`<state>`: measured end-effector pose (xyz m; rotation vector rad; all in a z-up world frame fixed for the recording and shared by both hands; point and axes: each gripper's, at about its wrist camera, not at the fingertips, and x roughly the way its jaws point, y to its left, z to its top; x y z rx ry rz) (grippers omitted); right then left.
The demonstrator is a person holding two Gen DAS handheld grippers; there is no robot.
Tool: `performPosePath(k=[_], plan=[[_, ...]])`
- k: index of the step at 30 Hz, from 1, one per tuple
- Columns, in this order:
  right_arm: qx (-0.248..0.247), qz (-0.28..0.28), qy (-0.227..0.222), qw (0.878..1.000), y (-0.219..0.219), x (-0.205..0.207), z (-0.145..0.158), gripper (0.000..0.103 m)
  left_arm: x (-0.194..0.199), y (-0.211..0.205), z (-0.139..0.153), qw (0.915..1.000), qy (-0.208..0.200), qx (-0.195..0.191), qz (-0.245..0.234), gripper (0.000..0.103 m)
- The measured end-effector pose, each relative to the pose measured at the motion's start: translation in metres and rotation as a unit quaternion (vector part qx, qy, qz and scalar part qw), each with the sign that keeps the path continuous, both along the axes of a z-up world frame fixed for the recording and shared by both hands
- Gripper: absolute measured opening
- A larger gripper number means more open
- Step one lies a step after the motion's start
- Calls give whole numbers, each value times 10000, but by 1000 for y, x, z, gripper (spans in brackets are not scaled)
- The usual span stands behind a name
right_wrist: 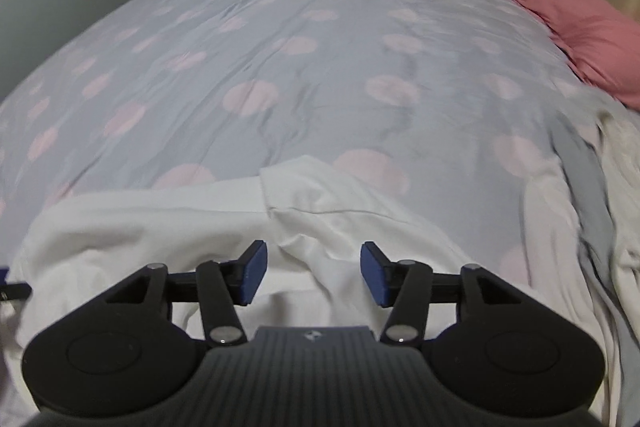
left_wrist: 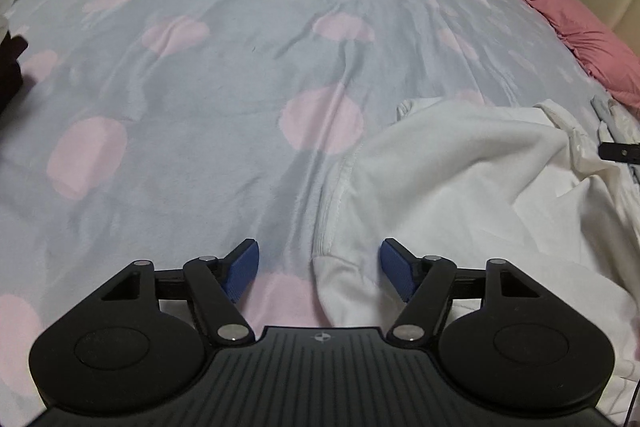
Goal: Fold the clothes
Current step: 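Grasp another white shirt edge with the left gripper while the right gripper holds its edge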
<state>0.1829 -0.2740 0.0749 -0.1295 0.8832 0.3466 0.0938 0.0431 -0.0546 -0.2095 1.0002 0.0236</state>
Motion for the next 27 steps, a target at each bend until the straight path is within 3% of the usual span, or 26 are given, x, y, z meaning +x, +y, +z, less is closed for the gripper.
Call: performPosePath(k=[7, 9, 10, 11, 12, 16, 19, 27], plan=[[-130, 177, -30, 9998, 25, 23, -15, 50, 5, -3, -3, 9999, -57, 104, -41, 65], [-335, 174, -26, 9993, 32, 28, -21, 44, 6, -3, -4, 9999, -62, 99, -29, 65], [-451, 166, -27, 9988, 35, 30, -23, 34, 6, -2, -4, 9999, -64, 85, -20, 65], [-567, 159, -28, 9983, 39, 32, -26, 17, 6, -2, -4, 9999, -66, 75, -13, 65], [-633, 88, -61, 9979, 39, 34, -25, 12, 6, -2, -4, 10000, -69, 65, -6, 65], [-740, -279, -355, 9962, 31, 32, -11, 8, 5, -3, -4, 9999, -93, 102, -18, 64], [-796, -502, -674, 9933, 22, 25, 5, 7, 5, -4, -1, 9998, -98, 138, -38, 57], [-903, -923, -1495, 9803, 8, 1, 54, 6, 1, -8, 8, 9996, -153, 226, -117, 22]])
